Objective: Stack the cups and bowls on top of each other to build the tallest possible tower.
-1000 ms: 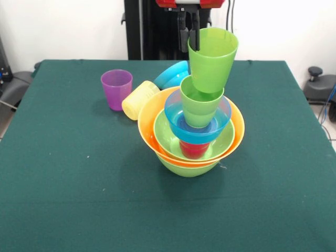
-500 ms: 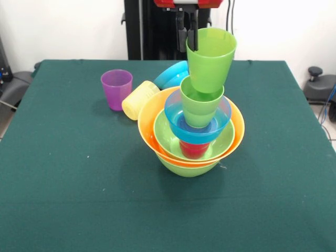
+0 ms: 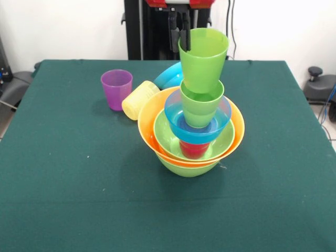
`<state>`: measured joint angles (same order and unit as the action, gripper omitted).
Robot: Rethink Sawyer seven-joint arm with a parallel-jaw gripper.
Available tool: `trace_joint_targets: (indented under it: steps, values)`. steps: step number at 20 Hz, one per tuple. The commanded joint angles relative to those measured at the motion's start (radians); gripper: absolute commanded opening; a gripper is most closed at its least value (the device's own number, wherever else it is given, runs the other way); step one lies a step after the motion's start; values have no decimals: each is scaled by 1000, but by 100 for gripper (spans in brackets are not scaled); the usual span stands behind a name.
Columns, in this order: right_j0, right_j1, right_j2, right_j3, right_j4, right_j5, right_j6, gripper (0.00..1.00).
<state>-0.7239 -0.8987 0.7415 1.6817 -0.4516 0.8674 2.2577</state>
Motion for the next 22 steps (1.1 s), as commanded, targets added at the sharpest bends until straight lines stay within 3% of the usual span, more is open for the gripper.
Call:
trace_joint_targets:
  steps: [1,22]
  values:
    - [-3,54,-18,-1,-65,-13,-171,0]
    - [12,45,-32,31,-77,-63,-110,0]
